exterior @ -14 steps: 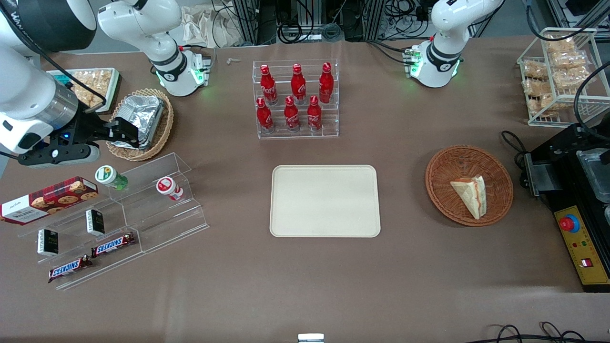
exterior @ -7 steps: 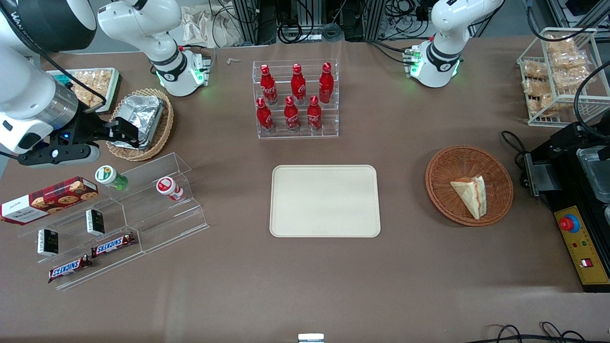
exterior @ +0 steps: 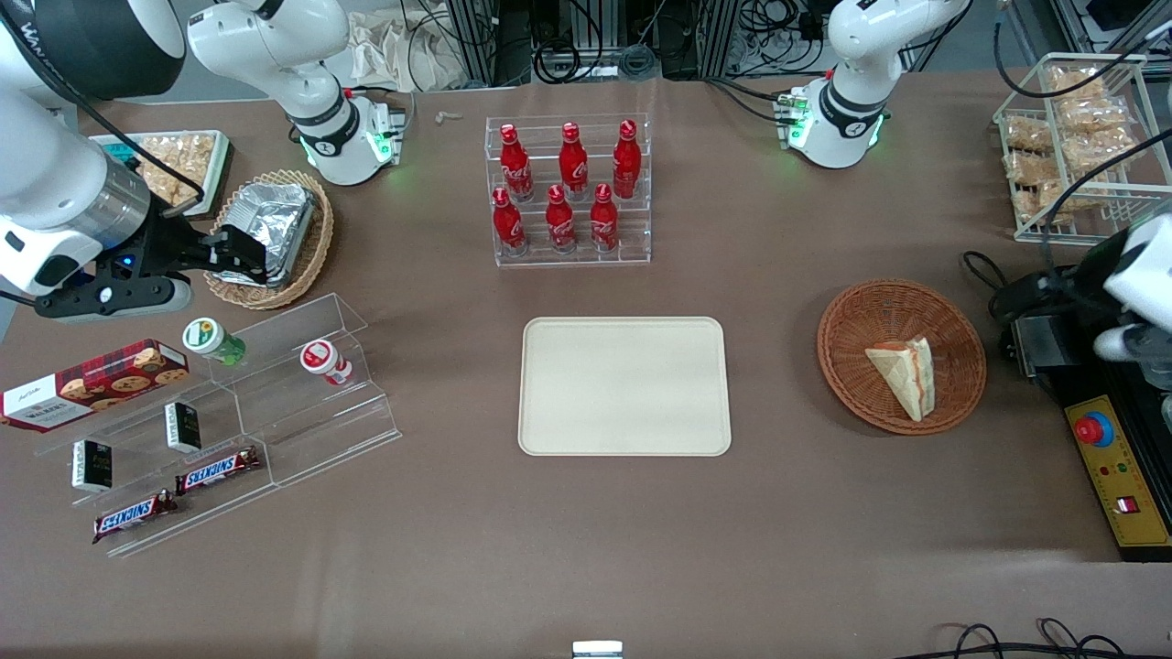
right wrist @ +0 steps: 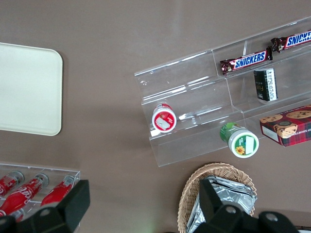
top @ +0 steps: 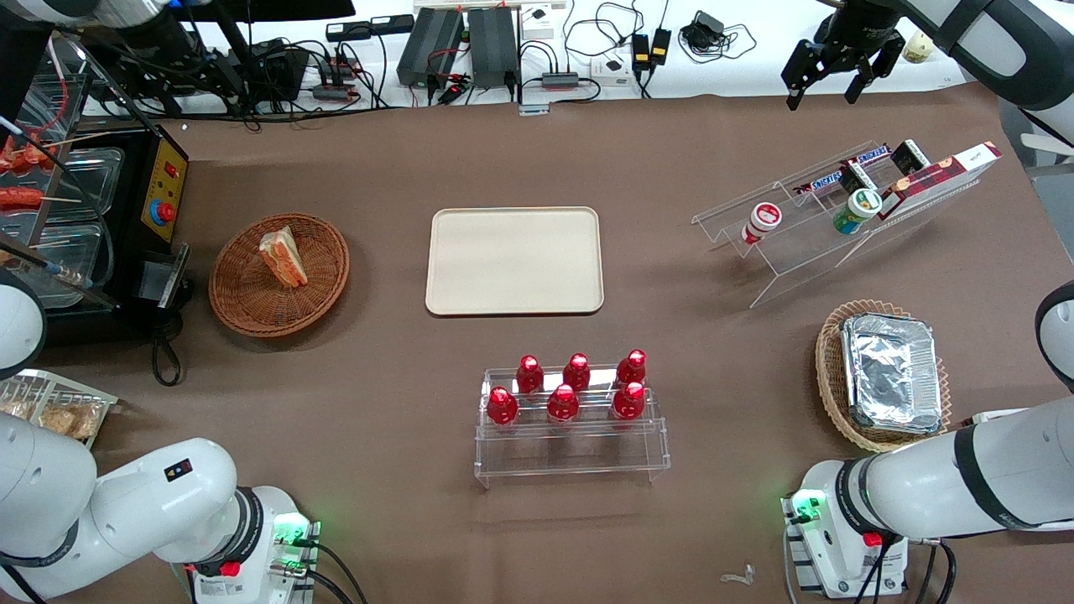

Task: Place sandwich from basket to tray
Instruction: 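Move the left gripper down over the wrapped sandwich in the wicker basket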

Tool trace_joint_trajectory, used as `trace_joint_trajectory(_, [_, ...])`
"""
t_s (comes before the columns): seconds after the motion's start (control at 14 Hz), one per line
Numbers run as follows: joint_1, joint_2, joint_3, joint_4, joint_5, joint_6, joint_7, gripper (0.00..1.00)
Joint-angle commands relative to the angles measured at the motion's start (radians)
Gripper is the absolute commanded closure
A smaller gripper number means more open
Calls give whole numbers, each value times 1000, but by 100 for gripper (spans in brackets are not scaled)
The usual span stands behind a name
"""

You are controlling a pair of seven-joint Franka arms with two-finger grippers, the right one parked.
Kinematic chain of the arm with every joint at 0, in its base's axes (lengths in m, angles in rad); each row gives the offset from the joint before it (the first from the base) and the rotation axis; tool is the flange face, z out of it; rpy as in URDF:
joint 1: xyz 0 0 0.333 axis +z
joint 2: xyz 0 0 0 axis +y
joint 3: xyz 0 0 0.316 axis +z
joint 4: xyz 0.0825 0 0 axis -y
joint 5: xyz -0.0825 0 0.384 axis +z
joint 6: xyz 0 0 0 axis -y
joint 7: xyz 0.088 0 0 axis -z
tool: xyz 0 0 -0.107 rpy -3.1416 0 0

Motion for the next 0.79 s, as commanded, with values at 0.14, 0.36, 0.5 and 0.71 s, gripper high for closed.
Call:
trace_joint_trajectory(0.14, [9, -37, 0, -191, -12, 107, -225, 0])
trace_joint_trajectory(0.36, [12, -38, 6, -311, -5, 241, -267, 0])
trace_joint_trajectory(0.5, [13, -37, 9, -401, 8, 341, -316, 0])
trace_joint_trajectory(0.71, [44, -34, 18, -541, 9, 560, -319, 0])
